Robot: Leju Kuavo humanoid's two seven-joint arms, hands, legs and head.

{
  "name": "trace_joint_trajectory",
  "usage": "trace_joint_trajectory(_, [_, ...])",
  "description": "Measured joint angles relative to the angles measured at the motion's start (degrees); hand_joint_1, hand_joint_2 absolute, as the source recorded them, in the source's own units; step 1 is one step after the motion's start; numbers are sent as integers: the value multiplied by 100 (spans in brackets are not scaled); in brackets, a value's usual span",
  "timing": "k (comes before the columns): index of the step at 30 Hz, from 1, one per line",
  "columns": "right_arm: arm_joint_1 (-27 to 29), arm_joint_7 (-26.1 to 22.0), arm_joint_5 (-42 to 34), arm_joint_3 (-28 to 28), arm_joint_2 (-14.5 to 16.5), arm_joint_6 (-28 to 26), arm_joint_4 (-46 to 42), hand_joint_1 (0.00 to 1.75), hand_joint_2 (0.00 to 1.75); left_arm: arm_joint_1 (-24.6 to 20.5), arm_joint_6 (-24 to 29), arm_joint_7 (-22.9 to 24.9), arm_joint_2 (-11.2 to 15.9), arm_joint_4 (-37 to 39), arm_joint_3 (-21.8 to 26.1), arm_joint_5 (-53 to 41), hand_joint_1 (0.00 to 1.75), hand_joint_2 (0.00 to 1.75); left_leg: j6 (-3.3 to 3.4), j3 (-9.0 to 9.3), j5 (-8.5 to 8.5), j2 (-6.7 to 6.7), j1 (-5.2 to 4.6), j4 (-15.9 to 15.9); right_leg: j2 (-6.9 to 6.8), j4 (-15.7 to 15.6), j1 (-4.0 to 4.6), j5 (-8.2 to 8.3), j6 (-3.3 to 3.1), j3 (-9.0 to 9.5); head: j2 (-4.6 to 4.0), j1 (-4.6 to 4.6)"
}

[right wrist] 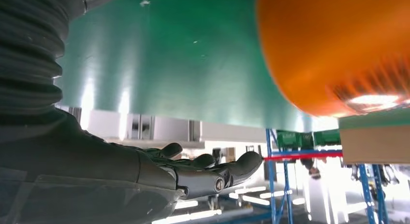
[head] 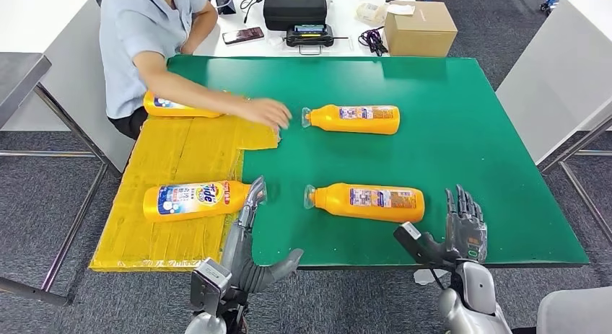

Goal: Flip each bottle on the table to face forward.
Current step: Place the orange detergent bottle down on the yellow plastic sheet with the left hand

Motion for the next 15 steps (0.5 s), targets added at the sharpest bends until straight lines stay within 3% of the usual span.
trace_joint_trajectory(8, [-316,-233,24,386,41,50,269,0,175,-38,171,4,-2,0,-100,-184,0,175,5,3,7,-4,0,0,-2,0,0,4,2,4,0,-1])
trace_joint_trajectory(15, [134,167,322,946,88,272,-482,0,175,27,295,109,5,-47,-141,-442,0,175,1,-1,2,-5,3,0,-2,1,4,-1,0,0,0,-1])
